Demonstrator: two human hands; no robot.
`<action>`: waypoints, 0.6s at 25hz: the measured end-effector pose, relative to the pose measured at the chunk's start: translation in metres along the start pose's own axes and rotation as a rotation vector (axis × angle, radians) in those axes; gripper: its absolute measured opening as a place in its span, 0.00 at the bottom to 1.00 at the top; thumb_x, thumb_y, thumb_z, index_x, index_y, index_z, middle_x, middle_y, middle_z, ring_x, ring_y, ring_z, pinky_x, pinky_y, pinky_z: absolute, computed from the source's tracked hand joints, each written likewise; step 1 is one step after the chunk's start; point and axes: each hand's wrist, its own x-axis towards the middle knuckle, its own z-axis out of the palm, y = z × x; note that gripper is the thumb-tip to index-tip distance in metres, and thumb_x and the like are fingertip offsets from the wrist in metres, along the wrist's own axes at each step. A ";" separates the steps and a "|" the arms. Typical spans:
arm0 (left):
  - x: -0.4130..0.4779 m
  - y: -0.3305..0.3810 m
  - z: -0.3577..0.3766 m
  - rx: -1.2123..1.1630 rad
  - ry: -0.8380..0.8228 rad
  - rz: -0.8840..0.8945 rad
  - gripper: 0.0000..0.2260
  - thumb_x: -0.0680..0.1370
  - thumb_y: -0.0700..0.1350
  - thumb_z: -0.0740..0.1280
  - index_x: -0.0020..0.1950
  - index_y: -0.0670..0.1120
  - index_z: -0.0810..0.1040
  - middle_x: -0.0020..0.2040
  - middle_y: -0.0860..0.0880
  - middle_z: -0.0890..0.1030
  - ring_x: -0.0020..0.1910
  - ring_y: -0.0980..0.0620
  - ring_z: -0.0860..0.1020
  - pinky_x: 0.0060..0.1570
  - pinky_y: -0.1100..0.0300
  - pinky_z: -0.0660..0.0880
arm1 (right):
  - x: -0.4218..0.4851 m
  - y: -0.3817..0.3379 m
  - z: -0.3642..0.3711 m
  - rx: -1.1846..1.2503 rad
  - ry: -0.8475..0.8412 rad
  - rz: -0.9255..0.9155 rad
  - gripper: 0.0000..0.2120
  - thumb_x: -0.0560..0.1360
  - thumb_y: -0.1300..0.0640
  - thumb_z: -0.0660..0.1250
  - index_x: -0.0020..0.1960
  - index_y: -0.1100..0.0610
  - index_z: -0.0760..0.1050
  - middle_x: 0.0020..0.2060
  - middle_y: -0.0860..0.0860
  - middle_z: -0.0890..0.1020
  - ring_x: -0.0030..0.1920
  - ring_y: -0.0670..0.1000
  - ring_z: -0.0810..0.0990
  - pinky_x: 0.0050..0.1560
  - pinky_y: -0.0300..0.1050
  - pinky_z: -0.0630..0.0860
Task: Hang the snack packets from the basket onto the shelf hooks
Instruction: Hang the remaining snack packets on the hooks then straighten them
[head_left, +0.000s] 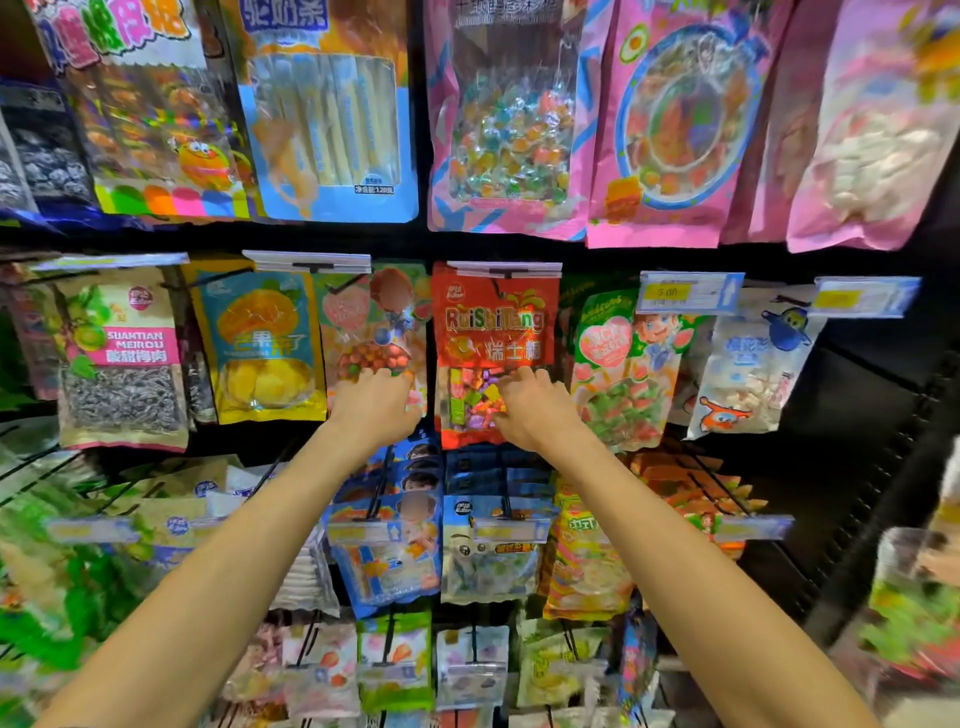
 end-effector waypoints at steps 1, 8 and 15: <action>0.003 0.002 0.000 -0.021 -0.002 -0.002 0.22 0.81 0.55 0.58 0.70 0.45 0.68 0.64 0.42 0.74 0.64 0.39 0.70 0.57 0.44 0.72 | 0.003 0.003 0.000 0.009 -0.011 0.003 0.24 0.80 0.46 0.62 0.70 0.59 0.68 0.66 0.59 0.69 0.66 0.62 0.67 0.62 0.58 0.69; 0.029 0.003 0.002 -0.108 -0.028 -0.003 0.18 0.81 0.52 0.58 0.66 0.42 0.69 0.63 0.40 0.74 0.63 0.39 0.69 0.54 0.44 0.73 | 0.027 0.029 0.014 0.123 -0.044 0.159 0.21 0.79 0.50 0.63 0.67 0.62 0.68 0.62 0.61 0.73 0.61 0.63 0.74 0.56 0.56 0.75; 0.066 0.003 0.016 -0.111 0.061 0.000 0.21 0.81 0.55 0.59 0.67 0.42 0.68 0.63 0.41 0.75 0.62 0.39 0.72 0.55 0.46 0.72 | 0.044 0.046 0.023 0.177 -0.056 0.293 0.27 0.80 0.51 0.62 0.71 0.66 0.60 0.62 0.62 0.75 0.60 0.63 0.77 0.56 0.54 0.76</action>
